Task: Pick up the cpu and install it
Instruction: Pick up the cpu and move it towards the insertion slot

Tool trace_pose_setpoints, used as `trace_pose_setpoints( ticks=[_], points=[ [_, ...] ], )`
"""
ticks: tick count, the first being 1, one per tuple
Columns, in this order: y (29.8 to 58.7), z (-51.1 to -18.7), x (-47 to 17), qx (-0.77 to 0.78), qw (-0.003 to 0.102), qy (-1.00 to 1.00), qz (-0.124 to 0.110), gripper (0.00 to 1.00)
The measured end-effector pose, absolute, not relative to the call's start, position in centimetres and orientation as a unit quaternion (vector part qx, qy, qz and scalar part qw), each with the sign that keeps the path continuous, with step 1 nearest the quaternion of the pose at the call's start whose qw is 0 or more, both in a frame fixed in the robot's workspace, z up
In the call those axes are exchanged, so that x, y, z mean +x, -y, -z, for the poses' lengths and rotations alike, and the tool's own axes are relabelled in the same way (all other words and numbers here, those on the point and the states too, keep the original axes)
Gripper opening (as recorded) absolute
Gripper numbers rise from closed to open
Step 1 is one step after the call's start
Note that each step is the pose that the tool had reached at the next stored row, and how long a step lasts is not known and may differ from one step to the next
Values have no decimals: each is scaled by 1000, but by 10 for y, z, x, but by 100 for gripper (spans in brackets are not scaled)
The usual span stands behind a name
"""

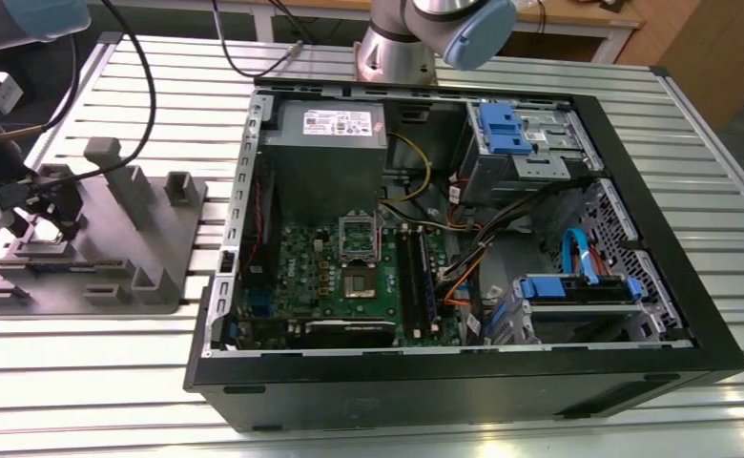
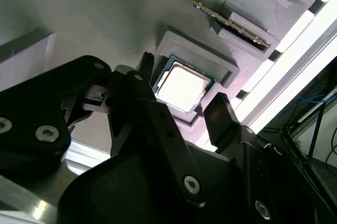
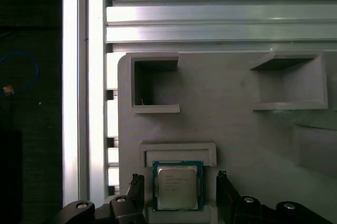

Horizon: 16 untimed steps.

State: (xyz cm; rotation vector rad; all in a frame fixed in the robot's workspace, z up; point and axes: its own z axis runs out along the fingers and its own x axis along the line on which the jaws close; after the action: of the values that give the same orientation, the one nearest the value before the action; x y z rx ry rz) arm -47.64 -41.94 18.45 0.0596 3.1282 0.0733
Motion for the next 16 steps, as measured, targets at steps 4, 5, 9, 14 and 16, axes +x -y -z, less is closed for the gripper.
trace_pose_setpoints(
  ticks=[4,5,9,14,16],
  points=[
    [419,-183,-476,19,6,-1000,-23,65],
    [419,-183,-476,19,6,-1000,-23,65],
    [419,-182,-476,19,6,-1000,-23,65],
    [419,-182,-476,19,6,-1000,-23,65],
    [419,-182,-476,19,6,-1000,-23,64]
  ],
)
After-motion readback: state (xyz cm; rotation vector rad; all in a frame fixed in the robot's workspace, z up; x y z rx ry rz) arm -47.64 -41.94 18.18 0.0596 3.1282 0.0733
